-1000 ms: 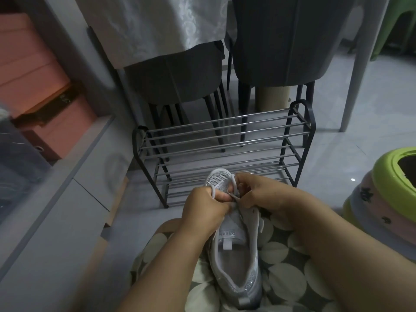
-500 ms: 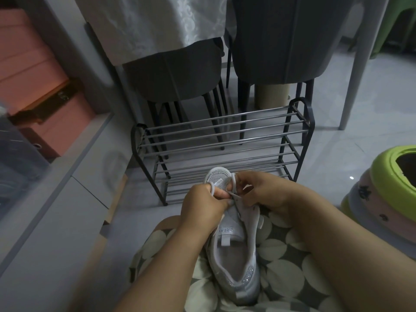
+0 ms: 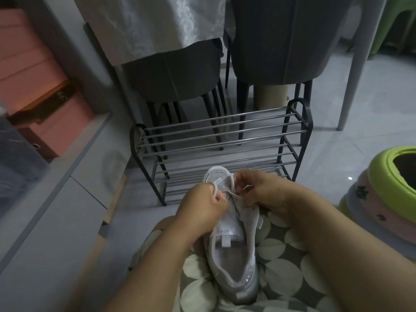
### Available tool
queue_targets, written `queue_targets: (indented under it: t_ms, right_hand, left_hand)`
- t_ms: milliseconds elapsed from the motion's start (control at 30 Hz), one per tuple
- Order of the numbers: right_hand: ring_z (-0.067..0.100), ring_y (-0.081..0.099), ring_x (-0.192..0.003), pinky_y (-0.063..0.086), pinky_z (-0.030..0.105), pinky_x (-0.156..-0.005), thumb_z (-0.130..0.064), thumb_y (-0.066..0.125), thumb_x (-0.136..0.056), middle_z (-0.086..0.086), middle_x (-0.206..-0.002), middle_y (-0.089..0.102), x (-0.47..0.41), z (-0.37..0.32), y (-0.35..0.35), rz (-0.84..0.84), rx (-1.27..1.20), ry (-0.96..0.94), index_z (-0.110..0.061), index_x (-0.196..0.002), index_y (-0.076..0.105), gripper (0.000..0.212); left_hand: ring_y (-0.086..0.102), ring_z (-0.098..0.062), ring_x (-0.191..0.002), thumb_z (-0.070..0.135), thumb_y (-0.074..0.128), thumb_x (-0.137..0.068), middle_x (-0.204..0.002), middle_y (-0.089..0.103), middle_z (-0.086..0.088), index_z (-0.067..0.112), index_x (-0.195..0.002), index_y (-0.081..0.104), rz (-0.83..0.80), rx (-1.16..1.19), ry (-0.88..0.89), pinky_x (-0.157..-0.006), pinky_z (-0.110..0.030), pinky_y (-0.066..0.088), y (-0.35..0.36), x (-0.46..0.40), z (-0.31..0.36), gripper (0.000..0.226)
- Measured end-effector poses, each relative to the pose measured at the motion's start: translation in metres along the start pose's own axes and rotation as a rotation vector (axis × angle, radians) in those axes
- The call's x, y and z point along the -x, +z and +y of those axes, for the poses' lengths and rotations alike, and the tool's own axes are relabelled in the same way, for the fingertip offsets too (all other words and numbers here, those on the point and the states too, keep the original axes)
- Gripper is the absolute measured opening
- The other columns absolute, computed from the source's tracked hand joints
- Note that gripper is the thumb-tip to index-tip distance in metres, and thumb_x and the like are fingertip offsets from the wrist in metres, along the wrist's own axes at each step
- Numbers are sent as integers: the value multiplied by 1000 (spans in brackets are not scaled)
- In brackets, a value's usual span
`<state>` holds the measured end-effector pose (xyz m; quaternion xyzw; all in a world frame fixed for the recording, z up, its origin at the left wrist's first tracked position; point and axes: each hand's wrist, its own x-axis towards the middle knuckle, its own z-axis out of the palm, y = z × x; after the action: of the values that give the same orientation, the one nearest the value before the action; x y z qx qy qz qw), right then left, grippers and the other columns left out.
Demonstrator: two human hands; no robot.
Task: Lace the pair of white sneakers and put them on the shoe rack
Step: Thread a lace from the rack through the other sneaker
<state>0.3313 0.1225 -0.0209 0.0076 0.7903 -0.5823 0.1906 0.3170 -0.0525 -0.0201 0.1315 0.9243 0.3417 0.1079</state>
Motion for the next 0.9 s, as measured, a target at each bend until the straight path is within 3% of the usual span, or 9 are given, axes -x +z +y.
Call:
queue_targets:
  t_ms: [67,167,267,400,533,633,700,767,900]
  right_hand:
    - [15,52,-69,47,23,-56,6,62,-60,5,-84,54,-1,1,-1,-2,-10,0,-13,-88,55,34]
    - [15,54,-71,48,24,-57,15,57,-70,6,-85,54,-1,1,-2,-26,11,-3,-11,-93,55,35]
    - [15,54,-69,48,24,-56,8,60,-59,6,-86,55,0,3,-2,-48,-46,-6,-7,-97,55,41]
    - [14,55,-68,48,23,-56,2,56,-51,6,-88,54,0,4,-2,-46,-85,3,-7,-98,55,48]
    - [13,54,-70,47,23,-57,2,55,-50,4,-85,55,-1,5,-2,-44,-108,2,-6,-100,56,51]
    - [13,54,-71,47,23,-58,1,56,-50,4,-86,55,-4,6,0,-40,-105,12,-8,-99,58,50]
    - [14,53,-71,46,23,-58,2,55,-49,5,-86,54,-5,7,0,-39,-130,28,-9,-98,58,50]
    - [13,52,-70,45,22,-56,3,55,-48,5,-85,54,-4,7,0,-37,-150,30,-10,-96,58,50]
    - [12,53,-72,46,21,-58,3,56,-51,3,-86,54,0,3,0,-68,-107,15,-11,-98,57,49]
  left_hand:
    - [48,-11,-45,13,59,-81,-51,55,4,12,-75,66,-12,36,-11,-49,-23,41,-5,2,-2,9]
    - [50,-13,-47,19,67,-80,-53,58,3,14,-75,68,19,4,-5,-53,-26,44,-5,4,-2,7]
    - [62,-16,-60,33,78,-75,-63,67,0,18,-73,67,62,-16,-19,-58,-26,48,0,4,2,19]
    - [63,-13,-61,34,77,-78,-61,66,3,21,-69,64,90,-46,18,-60,-27,50,4,1,1,20]
    - [56,-13,-53,26,71,-83,-57,62,4,18,-69,61,13,27,25,-60,-28,47,2,-3,-1,19]
    - [60,-23,-71,27,62,-88,-67,61,0,14,-71,56,-23,-125,68,-67,-32,48,0,-5,1,22]
    - [58,-30,-76,26,57,-91,-69,55,-6,14,-63,43,-35,-215,88,-66,-32,44,-1,0,3,34]
    - [50,-28,-69,23,56,-91,-66,46,-5,15,-59,35,-96,-199,76,-63,-32,39,-7,5,0,39]
    - [44,-17,-57,26,59,-88,-61,48,1,16,-61,45,-199,2,-29,-59,-30,36,-18,6,1,31]
